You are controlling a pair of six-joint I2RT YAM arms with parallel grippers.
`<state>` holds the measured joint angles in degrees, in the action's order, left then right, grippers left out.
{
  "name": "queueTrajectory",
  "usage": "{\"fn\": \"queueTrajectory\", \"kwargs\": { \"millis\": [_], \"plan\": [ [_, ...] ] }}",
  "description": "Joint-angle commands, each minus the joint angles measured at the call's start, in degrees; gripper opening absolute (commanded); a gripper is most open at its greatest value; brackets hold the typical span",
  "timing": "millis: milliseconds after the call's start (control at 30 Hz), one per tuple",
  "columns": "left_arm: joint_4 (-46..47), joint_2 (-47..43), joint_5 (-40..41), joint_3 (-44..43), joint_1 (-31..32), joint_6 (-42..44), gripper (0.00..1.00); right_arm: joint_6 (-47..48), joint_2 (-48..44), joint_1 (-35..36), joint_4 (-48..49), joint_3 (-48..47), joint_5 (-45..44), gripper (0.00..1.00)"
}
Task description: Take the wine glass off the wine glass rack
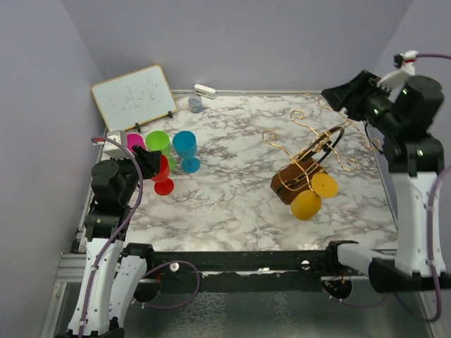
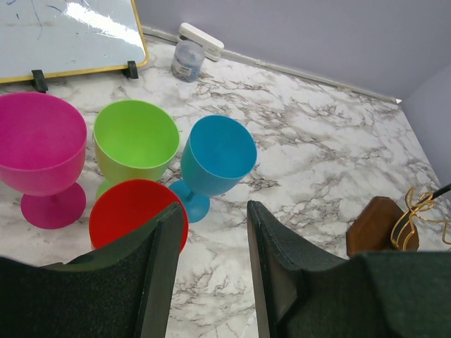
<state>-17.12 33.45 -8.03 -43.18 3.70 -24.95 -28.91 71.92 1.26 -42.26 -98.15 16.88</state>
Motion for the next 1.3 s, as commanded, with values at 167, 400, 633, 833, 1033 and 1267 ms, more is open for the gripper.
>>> {"fn": "queueTrajectory", "kwargs": {
  "millis": [167, 400, 633, 833, 1033, 1267],
  "plan": [
    [1.7, -0.2, -3.1, 0.5, -0.4, -0.1, 0.44, -7.6, -19.5, -0.1, 5.1, 14.0, 13.3, 0.65],
    [1.4, 0.6, -5.0, 0.1, -0.4, -0.6, 0.44, -2.3, -15.3, -0.1, 2.7, 6.6, 10.0, 0.64],
    [1.4, 2.0, -6.9, -0.1, -0.4, -1.0, 0.44, 10.1, 2.9, -0.1, -1.3, -11.9, 29.5, 0.66],
    [0.9, 1.8, -6.4, -0.1, -0.4, -1.0, 0.44, 6.0, 5.2, -0.1, 11.7, -4.3, 44.7, 0.68],
    [0.2, 2.1, -5.2, -0.3, -0.4, -0.5, 0.44, -13.6, -1.3, -17.5, 31.3, 12.2, 50.1, 0.68],
    [0.1, 2.8, -5.0, -0.2, -0.4, -0.6, 0.44, -17.9, -23.6, -26.5, 27.8, 34.3, 39.7, 0.68]
  ]
}}
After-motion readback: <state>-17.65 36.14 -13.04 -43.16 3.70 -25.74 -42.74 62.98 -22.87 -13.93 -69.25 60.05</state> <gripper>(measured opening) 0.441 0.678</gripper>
